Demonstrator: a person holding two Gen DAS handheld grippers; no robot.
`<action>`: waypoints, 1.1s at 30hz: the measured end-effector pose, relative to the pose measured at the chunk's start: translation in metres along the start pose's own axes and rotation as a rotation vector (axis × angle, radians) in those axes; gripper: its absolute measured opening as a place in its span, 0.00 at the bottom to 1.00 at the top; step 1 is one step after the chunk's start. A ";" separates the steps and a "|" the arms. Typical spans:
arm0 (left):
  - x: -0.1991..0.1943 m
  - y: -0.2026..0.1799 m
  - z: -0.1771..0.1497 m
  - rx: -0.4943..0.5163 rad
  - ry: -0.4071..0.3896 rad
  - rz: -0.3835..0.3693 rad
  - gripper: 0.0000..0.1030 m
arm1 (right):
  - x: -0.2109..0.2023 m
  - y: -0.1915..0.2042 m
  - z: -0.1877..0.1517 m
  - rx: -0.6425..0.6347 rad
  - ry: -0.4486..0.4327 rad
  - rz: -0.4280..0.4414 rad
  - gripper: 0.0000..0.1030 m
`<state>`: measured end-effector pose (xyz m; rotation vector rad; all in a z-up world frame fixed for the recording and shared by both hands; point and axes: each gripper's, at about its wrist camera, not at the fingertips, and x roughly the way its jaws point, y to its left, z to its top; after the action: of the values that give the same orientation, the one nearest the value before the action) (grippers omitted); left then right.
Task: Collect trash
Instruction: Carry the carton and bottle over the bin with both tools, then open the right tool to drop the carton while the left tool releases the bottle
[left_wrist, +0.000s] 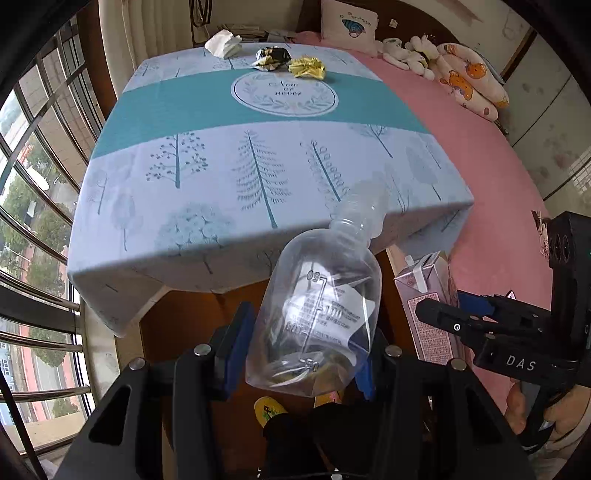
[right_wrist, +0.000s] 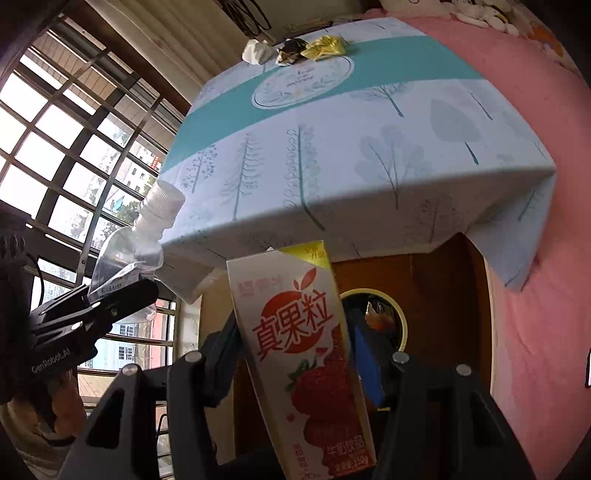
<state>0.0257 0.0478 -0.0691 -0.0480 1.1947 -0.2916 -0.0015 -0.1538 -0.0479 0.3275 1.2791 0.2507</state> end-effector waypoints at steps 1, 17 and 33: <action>0.007 -0.002 -0.005 -0.003 0.005 0.005 0.45 | 0.005 -0.007 -0.004 0.010 0.004 -0.008 0.54; 0.249 -0.012 -0.100 -0.061 0.214 0.051 0.46 | 0.213 -0.124 -0.088 0.184 0.162 -0.081 0.55; 0.394 0.024 -0.127 -0.056 0.320 0.155 0.71 | 0.333 -0.177 -0.109 0.343 0.178 -0.079 0.56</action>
<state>0.0456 -0.0126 -0.4786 0.0448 1.5157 -0.1316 -0.0156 -0.1865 -0.4388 0.5545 1.5092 -0.0097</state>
